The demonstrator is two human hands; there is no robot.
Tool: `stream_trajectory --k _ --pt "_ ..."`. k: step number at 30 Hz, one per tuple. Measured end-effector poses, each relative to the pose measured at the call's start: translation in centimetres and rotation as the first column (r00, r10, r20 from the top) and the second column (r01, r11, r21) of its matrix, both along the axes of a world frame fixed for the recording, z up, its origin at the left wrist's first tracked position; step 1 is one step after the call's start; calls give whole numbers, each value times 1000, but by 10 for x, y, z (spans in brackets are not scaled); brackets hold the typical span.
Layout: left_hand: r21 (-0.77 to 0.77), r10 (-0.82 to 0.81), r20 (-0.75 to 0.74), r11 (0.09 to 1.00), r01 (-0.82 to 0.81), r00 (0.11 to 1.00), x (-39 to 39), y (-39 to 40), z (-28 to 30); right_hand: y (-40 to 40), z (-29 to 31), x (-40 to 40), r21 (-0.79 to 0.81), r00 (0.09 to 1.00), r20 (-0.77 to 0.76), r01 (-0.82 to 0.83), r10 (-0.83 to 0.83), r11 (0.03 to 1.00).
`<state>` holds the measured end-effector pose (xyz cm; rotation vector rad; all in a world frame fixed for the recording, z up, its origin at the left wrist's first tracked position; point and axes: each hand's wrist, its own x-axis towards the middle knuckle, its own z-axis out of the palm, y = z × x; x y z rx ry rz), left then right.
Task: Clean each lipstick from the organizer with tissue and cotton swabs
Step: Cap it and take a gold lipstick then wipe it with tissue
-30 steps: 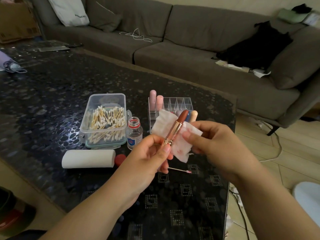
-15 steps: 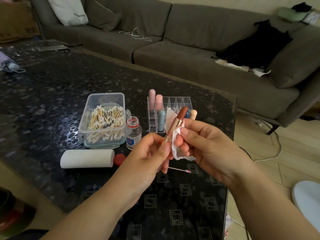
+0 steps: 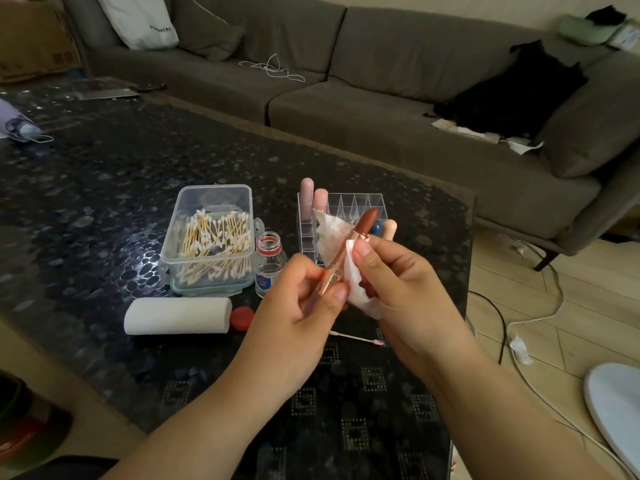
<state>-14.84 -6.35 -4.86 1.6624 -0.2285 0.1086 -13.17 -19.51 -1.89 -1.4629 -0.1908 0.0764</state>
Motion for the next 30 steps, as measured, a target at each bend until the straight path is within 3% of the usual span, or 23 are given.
stream_trajectory --k 5,14,19,26,30 --pt "-415 -211 -236 904 98 949 -4 -4 6 2 2 1 73 998 5 -64 64 995" --pt "-369 -73 -196 930 -4 978 0 -2 5 -1 2 1 92 1000 -12 5 -4 996" --pt "-462 -235 -347 885 53 908 -3 -3 10 -1 1 1 55 1000 16 -1 0 998" --pt "-421 -113 -277 907 -15 954 3 0 9 -7 0 2 53 999 -11 48 -48 997" --pt "-481 -262 -333 873 75 906 -2 -1 12 -6 1 2 52 999 3 36 -36 998"
